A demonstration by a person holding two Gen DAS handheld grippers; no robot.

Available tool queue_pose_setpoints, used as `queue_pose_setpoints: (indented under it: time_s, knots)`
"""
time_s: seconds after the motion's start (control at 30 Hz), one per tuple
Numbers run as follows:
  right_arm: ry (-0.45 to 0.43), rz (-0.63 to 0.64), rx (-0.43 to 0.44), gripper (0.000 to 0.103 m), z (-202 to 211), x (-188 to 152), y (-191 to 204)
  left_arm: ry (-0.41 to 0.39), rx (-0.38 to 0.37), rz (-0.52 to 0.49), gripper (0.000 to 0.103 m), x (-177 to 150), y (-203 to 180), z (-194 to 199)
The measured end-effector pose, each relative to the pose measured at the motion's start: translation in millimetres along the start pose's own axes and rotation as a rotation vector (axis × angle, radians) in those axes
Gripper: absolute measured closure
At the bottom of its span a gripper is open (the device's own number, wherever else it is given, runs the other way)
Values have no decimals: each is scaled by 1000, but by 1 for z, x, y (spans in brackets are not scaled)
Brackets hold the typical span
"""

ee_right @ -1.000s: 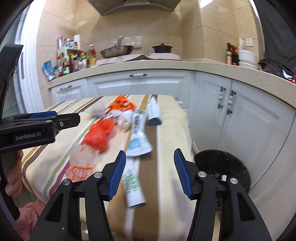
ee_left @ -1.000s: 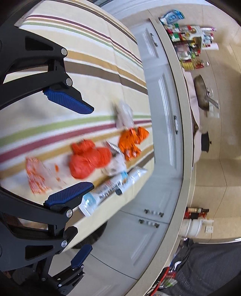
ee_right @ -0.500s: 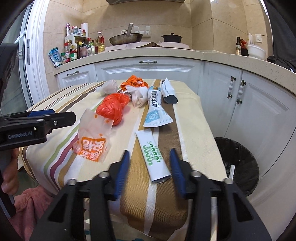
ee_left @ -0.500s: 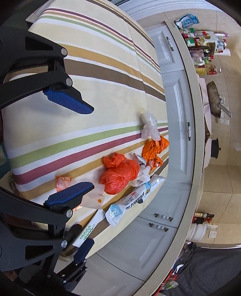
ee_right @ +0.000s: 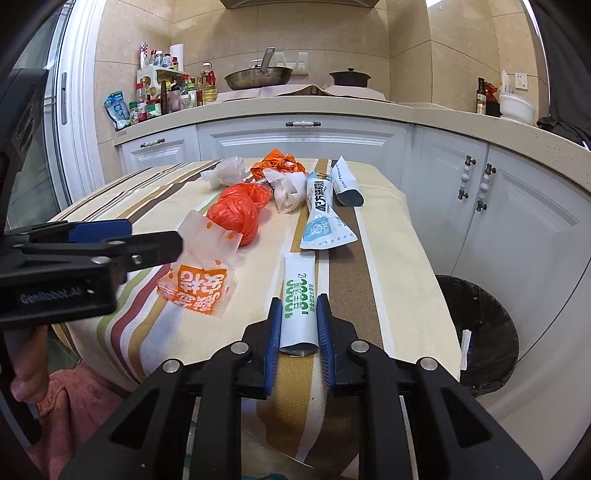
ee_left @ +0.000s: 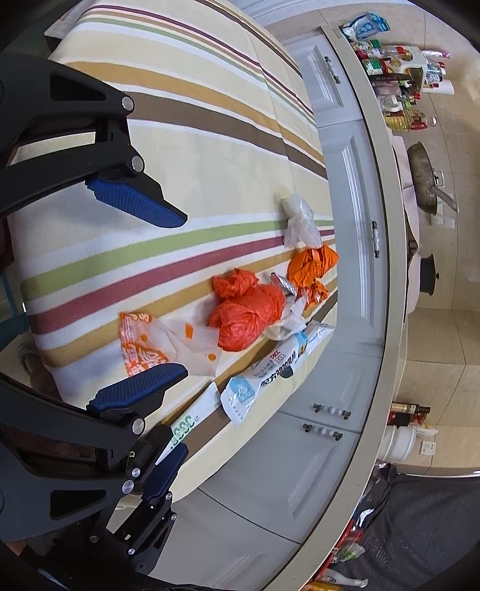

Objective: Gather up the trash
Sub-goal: 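Grasp another orange-printed clear bag with the left gripper while the right grasps the green-printed white tube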

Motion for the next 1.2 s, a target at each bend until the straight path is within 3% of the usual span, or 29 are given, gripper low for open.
queue_pose_setpoints:
  time_s: [0.17, 0.27, 0.47, 0.73, 1.2]
  knots:
    - [1, 2, -5, 83, 0, -1, 0, -2, -21, -15, 35, 1, -11, -7]
    - [-1, 3, -4, 83, 1, 0, 0, -6, -35, -35, 49, 2, -17, -9]
    - [-1, 3, -1, 83, 1, 0, 0, 58, -75, -42, 81, -6, -22, -19]
    - [-3, 7, 0, 83, 1, 1, 2, 55, -103, -35, 89, -10, -20, -16]
    - [-20, 15, -6, 84, 13, 4, 8, 17, -120, -4, 90, -2, -6, 14]
Point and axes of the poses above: each gripper's, at about its wrist camera, not at the fingertips, and z roughly against the way its jaws point, y to its left, x to its top, the point moved 4 cm from there along -z, roughly the way its jaws point, and after that the axes turned 8 degrees about z, right-handed, at the moved point
